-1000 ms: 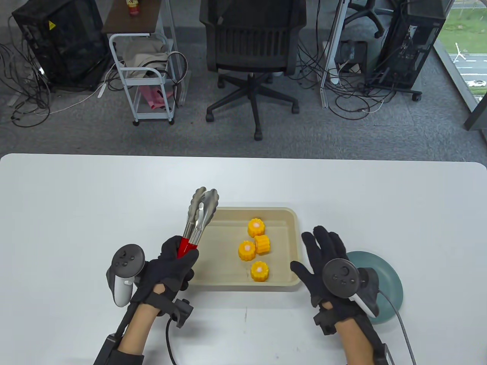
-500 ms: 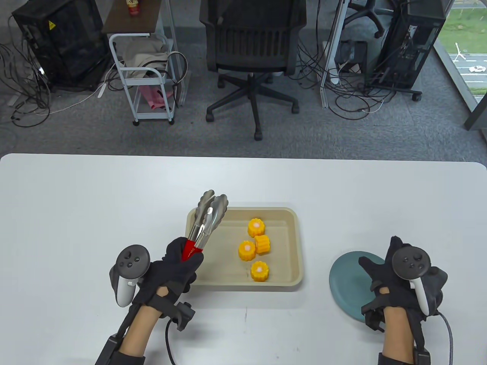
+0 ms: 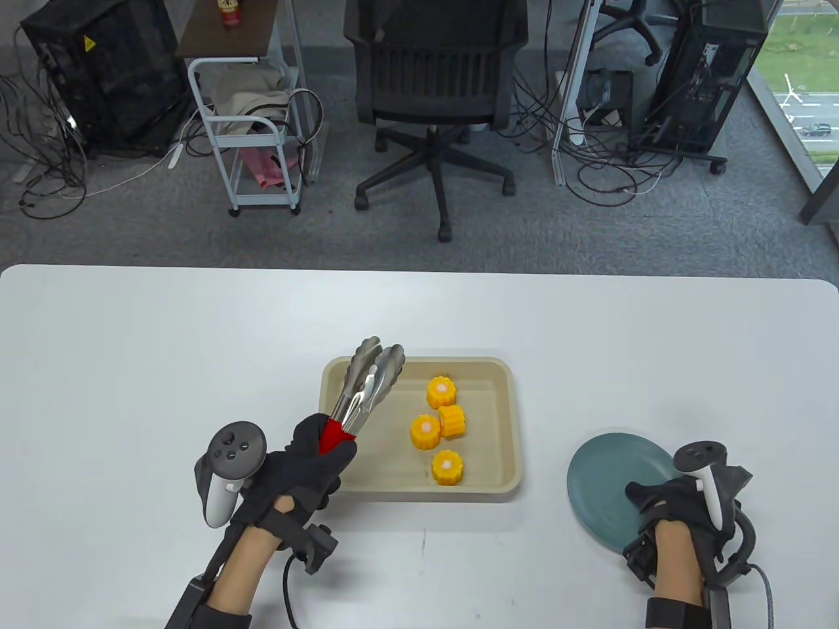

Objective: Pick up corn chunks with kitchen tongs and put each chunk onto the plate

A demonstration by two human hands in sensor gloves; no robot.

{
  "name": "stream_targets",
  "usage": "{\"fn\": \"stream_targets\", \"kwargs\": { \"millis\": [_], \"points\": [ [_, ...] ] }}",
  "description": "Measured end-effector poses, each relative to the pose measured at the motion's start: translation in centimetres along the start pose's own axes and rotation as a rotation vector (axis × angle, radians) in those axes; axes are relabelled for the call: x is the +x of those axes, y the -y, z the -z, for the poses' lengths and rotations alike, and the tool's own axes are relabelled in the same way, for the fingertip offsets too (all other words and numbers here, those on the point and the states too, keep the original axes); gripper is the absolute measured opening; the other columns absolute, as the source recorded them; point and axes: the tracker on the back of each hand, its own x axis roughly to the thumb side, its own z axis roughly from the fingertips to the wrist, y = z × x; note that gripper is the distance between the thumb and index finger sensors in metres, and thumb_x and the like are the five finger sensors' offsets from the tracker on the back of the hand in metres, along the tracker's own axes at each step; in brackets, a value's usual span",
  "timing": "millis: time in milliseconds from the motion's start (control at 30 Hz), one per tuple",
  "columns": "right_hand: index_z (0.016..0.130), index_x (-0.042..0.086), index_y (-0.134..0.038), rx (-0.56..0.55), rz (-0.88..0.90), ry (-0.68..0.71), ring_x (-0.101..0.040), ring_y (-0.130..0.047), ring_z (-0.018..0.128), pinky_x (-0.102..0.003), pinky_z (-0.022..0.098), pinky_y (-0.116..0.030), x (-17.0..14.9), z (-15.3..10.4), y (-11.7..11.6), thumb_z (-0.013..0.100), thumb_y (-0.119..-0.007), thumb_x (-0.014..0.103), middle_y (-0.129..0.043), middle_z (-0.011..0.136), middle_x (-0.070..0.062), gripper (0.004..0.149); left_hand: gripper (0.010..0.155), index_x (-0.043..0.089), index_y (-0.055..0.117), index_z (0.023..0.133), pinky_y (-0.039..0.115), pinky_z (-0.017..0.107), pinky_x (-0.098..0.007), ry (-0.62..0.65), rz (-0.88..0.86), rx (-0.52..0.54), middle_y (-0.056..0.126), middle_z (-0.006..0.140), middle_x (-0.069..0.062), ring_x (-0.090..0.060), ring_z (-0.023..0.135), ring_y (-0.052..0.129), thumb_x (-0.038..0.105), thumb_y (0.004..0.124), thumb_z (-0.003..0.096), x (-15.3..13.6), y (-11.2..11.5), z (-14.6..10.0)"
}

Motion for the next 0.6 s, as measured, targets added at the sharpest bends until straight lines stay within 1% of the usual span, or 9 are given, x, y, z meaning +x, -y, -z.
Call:
{"fn": "stream_targets", "kwargs": {
  "millis": [67, 100, 167, 200, 300, 367, 433, 533, 600],
  "points": [
    [0.106, 0.017, -0.035, -0.011, 0.014, -0.022, -0.039, -0.03, 0.094, -0.051, 0.069, -0.042, -0.1, 0.2, 0.0, 0.038, -0.088, 0.06, -0.022, 0.112, -0.014, 0.096, 0.093, 0.011, 0.041, 0.105, 0.091, 0.019, -0.045, 0.0, 0.002, -0.001, 0.077, 0.086, -0.019, -0.031, 0.04, 0.099, 0.069, 0.075, 0.0416, 0.0, 0.0, 0.0],
    [0.102, 0.017, -0.041, -0.005, 0.022, -0.034, -0.038, -0.034, 0.092, -0.051, 0.067, -0.044, -0.2, 0.3, -0.1, 0.037, -0.087, 0.061, -0.029, 0.11, -0.013, 0.09, 0.093, 0.011, 0.041, 0.105, 0.091, 0.019, -0.045, 0.0, 0.003, -0.001, 0.077, 0.086, -0.02, -0.031, 0.04, 0.099, 0.069, 0.075, 0.0415, 0.0, 0.0, 0.0],
    [0.094, 0.019, -0.049, 0.01, 0.086, -0.033, -0.037, -0.038, 0.09, -0.05, 0.066, -0.045, -0.4, 0.6, 0.0, 0.035, -0.09, 0.06, -0.033, 0.108, -0.011, 0.082, 0.093, 0.011, 0.041, 0.105, 0.091, 0.019, -0.045, 0.0, 0.005, -0.001, 0.077, 0.086, -0.019, -0.031, 0.039, 0.099, 0.068, 0.076, 0.0415, 0.0, 0.0, 0.0],
    [0.09, 0.019, -0.056, 0.004, 0.1, -0.015, -0.036, -0.043, 0.089, -0.049, 0.065, -0.048, -0.5, 0.6, 0.2, 0.035, -0.091, 0.059, -0.039, 0.106, -0.01, 0.076, 0.093, 0.011, 0.041, 0.105, 0.091, 0.019, -0.045, -0.004, 0.006, -0.002, 0.077, 0.086, -0.019, -0.031, 0.039, 0.099, 0.068, 0.076, 0.0415, 0.0, 0.0, 0.0],
    [0.083, 0.022, -0.067, 0.002, 0.168, 0.026, -0.032, -0.055, 0.086, -0.047, 0.062, -0.056, -0.6, 0.5, 0.7, 0.035, -0.093, 0.056, -0.052, 0.103, -0.007, 0.064, 0.092, 0.011, 0.042, 0.105, 0.091, 0.018, -0.045, -0.012, 0.015, -0.008, 0.077, 0.086, -0.019, -0.03, 0.039, 0.099, 0.068, 0.076, 0.0417, -0.1, 0.0, 0.0],
    [0.077, 0.024, -0.071, 0.036, 0.259, 0.061, -0.03, -0.064, 0.084, -0.045, 0.06, -0.061, -0.5, 0.1, 1.1, 0.037, -0.094, 0.053, -0.062, 0.101, -0.003, 0.055, 0.092, 0.011, 0.042, 0.105, 0.091, 0.018, -0.045, -0.013, 0.013, -0.007, 0.077, 0.086, -0.019, -0.03, 0.039, 0.099, 0.069, 0.076, 0.0414, -0.1, 0.0, 0.0],
    [0.074, 0.026, -0.074, 0.029, 0.285, 0.088, -0.026, -0.072, 0.081, -0.044, 0.059, -0.068, -0.2, -0.2, 1.5, 0.039, -0.095, 0.05, -0.07, 0.098, 0.0, 0.048, 0.092, 0.011, 0.042, 0.105, 0.091, 0.018, -0.045, -0.013, 0.01, -0.007, 0.077, 0.086, -0.019, -0.03, 0.039, 0.099, 0.068, 0.076, 0.0415, 0.0, 0.0, 0.0],
    [0.07, 0.028, -0.074, 0.061, 0.473, 0.14, -0.021, -0.092, 0.078, -0.035, 0.056, -0.087, -0.2, -0.8, 1.9, 0.043, -0.09, 0.043, -0.075, 0.095, 0.002, 0.035, 0.093, 0.012, 0.041, 0.105, 0.091, 0.019, -0.045, -0.018, 0.008, -0.034, 0.077, 0.086, -0.019, -0.031, 0.039, 0.099, 0.068, 0.077, 0.0406, 0.0, -0.1, 0.1],
    [0.071, 0.027, -0.072, 0.116, 0.648, 0.154, -0.019, -0.102, 0.069, -0.029, 0.046, -0.095, -0.5, -1.1, 1.8, 0.047, -0.083, 0.041, -0.076, 0.093, -0.002, 0.03, 0.093, 0.012, 0.041, 0.105, 0.091, 0.019, -0.045, -0.021, 0.005, -0.026, 0.077, 0.086, -0.018, -0.031, 0.039, 0.099, 0.068, 0.077, 0.0403, -0.1, -0.2, 0.1]
  ]
}}
